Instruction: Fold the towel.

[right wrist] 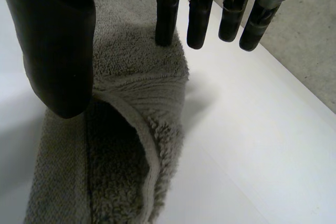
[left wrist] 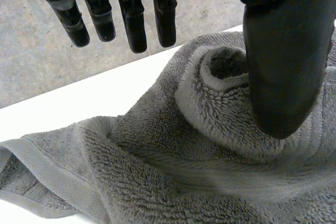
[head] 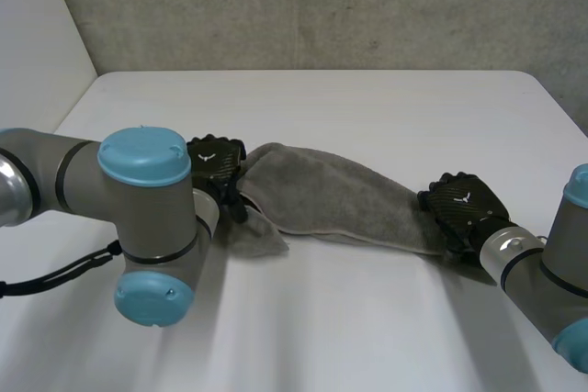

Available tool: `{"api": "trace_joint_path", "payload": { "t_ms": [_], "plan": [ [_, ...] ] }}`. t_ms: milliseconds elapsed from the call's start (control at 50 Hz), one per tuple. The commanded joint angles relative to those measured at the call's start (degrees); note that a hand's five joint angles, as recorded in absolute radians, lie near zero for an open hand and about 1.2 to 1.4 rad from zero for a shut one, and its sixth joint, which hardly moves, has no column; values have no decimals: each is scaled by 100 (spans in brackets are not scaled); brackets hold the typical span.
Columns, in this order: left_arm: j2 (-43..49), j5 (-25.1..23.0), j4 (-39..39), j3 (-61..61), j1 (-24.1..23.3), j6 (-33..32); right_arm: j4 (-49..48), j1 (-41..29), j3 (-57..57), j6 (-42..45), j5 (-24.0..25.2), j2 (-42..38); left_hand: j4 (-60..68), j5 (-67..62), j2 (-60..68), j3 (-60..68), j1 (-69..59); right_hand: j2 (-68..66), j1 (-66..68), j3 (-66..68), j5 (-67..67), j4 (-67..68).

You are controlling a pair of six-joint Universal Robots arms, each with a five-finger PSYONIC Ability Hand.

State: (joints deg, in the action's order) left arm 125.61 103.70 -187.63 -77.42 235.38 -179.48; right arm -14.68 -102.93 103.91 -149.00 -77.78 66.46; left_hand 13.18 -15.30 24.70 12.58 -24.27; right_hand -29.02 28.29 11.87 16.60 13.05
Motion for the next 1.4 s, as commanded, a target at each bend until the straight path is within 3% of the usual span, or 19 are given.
{"api": "trace_joint_path", "payload": {
  "t_ms": [20,120,280,780,840,880,940,980,1000,1020,1100,1220,1320,1400],
  "plan": [
    [-116,-148,52,-97,17,54,-17,1,59,-6,0,86,-318,62,-2,-258,-41,447,-374,-187,-205,-305],
    [-423,-420,183,-142,26,290,-26,18,191,12,9,263,-318,62,-2,-258,-41,380,-307,-187,-138,-305],
    [-424,-465,210,8,-9,756,-78,106,314,73,18,280,-318,78,-19,-258,-24,312,-240,-187,-70,-305],
    [200,-394,183,149,-18,722,-105,159,314,214,26,201,-318,-56,116,-258,-159,262,-189,-187,-20,-305],
    [297,-359,201,140,-18,616,-122,203,270,223,18,131,-318,-258,317,-258,-361,245,-172,-187,-3,-305],
    [323,-193,175,131,-18,380,-131,256,244,223,18,78,-318,-1595,1654,-258,-1697,178,-105,-187,64,-305],
    [315,-104,166,122,-18,256,-149,317,200,223,18,16,-318,-2562,2622,-258,-2665,-495,568,-187,737,-305],
    [245,27,175,105,-1,46,-131,352,104,223,79,-10,-318,-5090,5149,-258,-5192,-3305,3378,-187,3547,-305],
    [244,28,175,105,-1,45,-131,352,103,223,79,-10,-318,-5102,5162,-258,-5205,-3321,3394,-187,3563,-305],
    [209,28,183,87,25,2,-105,352,77,214,105,-1,-318,-5466,5526,-258,-5569,-4720,4793,-187,4962,-305],
    [-44,-42,245,43,34,-69,-17,344,-11,205,149,87,-318,-5470,5530,-258,-5573,-5098,5171,-187,5340,-305],
    [-468,-183,737,-106,122,-219,572,317,-143,205,598,676,-318,-5470,5530,-258,-5573,-5098,5171,-187,5340,-305],
    [-933,-692,1728,-238,359,-648,1290,352,-423,170,1053,1035,-318,-5470,5530,-258,-5573,-5098,5171,-187,5340,-305],
    [-943,-1026,1871,-124,762,-1008,1863,335,-914,231,1415,958,-318,-5470,5530,-258,-5573,-5098,5171,-187,5340,-305]
  ]
}}
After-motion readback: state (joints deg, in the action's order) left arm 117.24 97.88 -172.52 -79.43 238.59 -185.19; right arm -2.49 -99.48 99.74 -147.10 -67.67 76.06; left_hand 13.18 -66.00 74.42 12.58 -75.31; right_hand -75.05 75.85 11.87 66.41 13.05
